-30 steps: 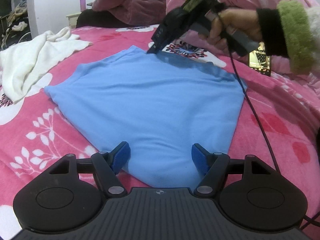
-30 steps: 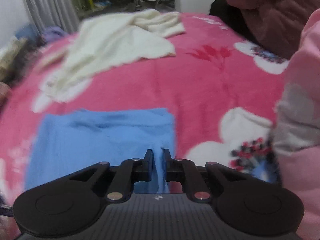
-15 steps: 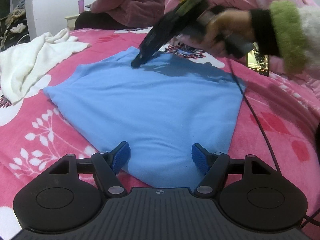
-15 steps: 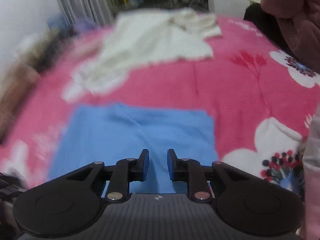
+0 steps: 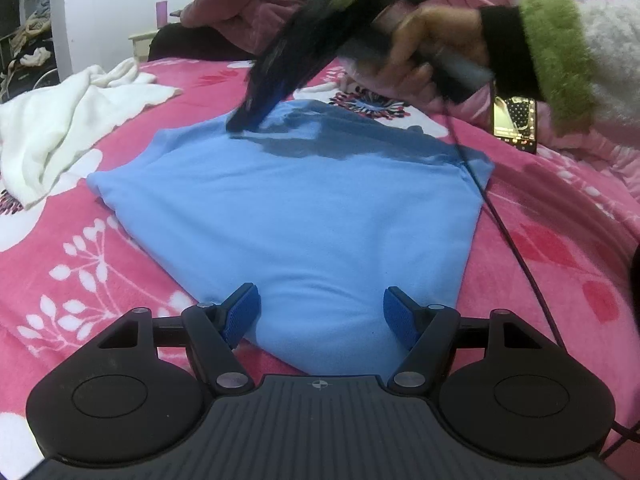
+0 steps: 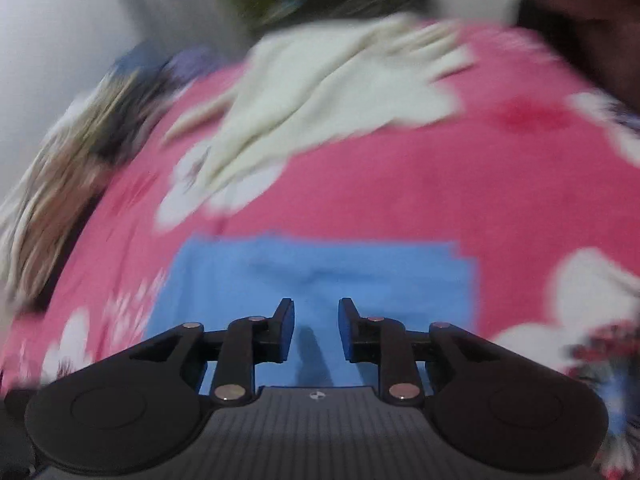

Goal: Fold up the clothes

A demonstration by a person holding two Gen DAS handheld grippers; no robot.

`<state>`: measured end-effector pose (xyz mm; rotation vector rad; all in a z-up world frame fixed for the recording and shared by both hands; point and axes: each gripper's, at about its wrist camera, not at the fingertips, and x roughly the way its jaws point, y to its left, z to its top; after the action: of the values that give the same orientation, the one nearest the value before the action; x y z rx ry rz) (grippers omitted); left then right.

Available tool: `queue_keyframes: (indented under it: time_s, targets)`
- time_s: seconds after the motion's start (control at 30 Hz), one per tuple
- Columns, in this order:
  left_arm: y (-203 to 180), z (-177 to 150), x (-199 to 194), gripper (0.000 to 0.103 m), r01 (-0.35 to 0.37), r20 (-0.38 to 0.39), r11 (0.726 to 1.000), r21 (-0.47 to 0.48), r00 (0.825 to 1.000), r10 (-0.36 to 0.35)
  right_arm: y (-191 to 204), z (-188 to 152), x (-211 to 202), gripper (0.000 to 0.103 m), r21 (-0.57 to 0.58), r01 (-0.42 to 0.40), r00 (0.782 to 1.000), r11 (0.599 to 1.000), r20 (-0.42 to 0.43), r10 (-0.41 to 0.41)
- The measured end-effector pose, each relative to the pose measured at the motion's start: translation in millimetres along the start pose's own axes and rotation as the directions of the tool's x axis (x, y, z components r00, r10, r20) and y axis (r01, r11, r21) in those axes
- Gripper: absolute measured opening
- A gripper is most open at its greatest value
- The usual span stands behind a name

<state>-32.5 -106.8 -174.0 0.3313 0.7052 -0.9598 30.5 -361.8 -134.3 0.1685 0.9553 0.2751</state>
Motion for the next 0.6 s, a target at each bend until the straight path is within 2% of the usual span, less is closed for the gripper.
queue_keyframes:
  time_s: [0.03, 0.07, 0.17, 0.23, 0.27, 0.33, 0.4, 0.43, 0.5, 0.6]
  targets:
    - [-0.1, 0.1, 0.2, 0.07, -0.001, 0.0, 1.0, 0.0, 1.0, 0.001, -0.9, 1.2, 12.7, 0.022, -0.005, 0.045, 0.999, 0.999, -0.016, -0.045]
    - [-0.6, -0.1, -0.2, 0.07, -0.003, 0.0, 1.0, 0.0, 1.0, 0.003, -6.9, 4.3, 18.0, 0.013, 0.032, 0.079, 0.997, 0.996, -0.002, -0.079]
    - [-2.1, -0.4, -1.1, 0.07, -0.009, 0.0, 1.0, -0.003, 1.0, 0.009, -34.5, 17.3, 19.9, 0.004, 0.227, 0.146, 0.983, 0.963, 0.08, -0.168]
    - [-1.8, -0.7, -1.5, 0.07, -0.007, 0.001, 1.0, -0.003, 1.0, 0.007, -48.1, 25.0, 17.7, 0.014, 0.326, 0.173, 0.968, 0.929, 0.118, -0.222]
    - [-1.6, -0.9, -1.7, 0.07, -0.007, 0.002, 1.0, -0.003, 1.0, 0.007, -48.2, 26.5, 11.6, 0.014, 0.33, 0.148, 0.971, 0.932, 0.128, -0.2]
    - [-0.8, -1.3, -1.7, 0.07, -0.003, 0.004, 1.0, -0.003, 1.0, 0.003, -44.3, 26.3, -1.4, 0.016, 0.306, 0.051, 0.985, 0.951, 0.139, -0.098]
    - [0.3, -1.6, -1.4, 0.07, 0.002, 0.006, 1.0, -0.001, 1.0, -0.002, -33.1, 20.1, -11.8, 0.029, 0.238, -0.035, 0.994, 0.971, 0.106, 0.01]
    - [0.7, -1.7, -1.5, 0.07, 0.004, 0.007, 1.0, -0.001, 1.0, -0.004, -29.7, 17.8, -13.3, 0.032, 0.212, -0.054, 0.996, 0.976, 0.079, 0.038]
    - [0.9, -2.0, -1.5, 0.07, 0.007, 0.008, 1.0, -0.001, 1.0, -0.007, -33.7, 8.2, -16.9, 0.034, 0.203, -0.058, 0.998, 0.977, 0.034, 0.053]
    - [-0.9, -2.9, -2.3, 0.07, 0.006, 0.01, 1.0, -0.001, 1.0, -0.006, -61.6, -8.6, -26.1, 0.031, 0.269, -0.034, 0.999, 0.963, -0.011, 0.038]
